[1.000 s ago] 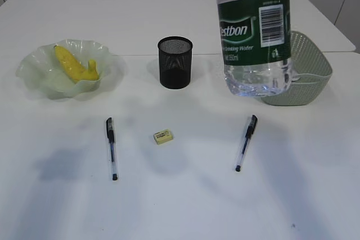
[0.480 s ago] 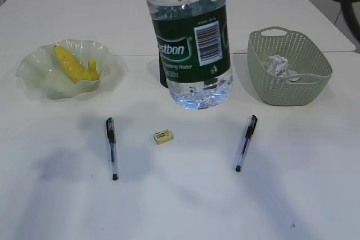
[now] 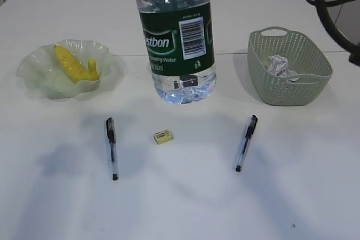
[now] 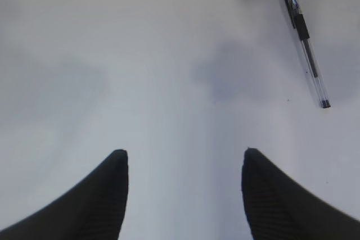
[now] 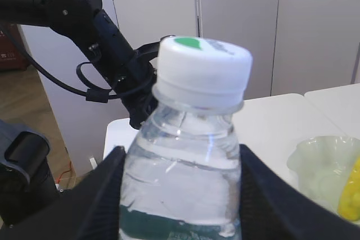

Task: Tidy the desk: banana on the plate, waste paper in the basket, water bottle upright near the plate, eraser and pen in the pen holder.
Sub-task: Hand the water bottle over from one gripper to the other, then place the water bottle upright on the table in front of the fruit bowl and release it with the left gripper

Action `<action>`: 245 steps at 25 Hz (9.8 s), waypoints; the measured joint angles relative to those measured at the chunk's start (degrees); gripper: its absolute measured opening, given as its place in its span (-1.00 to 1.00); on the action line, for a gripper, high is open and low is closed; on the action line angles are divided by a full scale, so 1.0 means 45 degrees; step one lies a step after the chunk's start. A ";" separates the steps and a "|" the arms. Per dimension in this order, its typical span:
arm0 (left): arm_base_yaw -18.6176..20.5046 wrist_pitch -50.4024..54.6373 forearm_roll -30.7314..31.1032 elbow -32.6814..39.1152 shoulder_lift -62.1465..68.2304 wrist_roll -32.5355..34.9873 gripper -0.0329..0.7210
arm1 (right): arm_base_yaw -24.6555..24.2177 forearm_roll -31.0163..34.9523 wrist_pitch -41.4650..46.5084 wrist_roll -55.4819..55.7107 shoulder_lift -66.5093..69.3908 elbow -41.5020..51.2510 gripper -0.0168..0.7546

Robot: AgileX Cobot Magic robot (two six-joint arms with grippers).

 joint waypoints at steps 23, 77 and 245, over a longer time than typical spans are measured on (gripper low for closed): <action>-0.1759 -1.0423 -0.3125 0.2709 0.0000 0.3608 0.26 | 0.0000 0.0050 -0.0022 -0.0072 0.0000 0.0000 0.08; -0.5601 -2.4532 1.0367 0.3662 0.2588 -0.9450 0.67 | 0.1238 0.0164 0.0299 -0.0330 0.0227 0.0000 0.08; 0.0882 -2.5901 0.6675 0.1897 1.2777 -0.1092 0.65 | -0.3265 -2.0185 -0.1612 2.0854 0.0230 -0.1018 0.25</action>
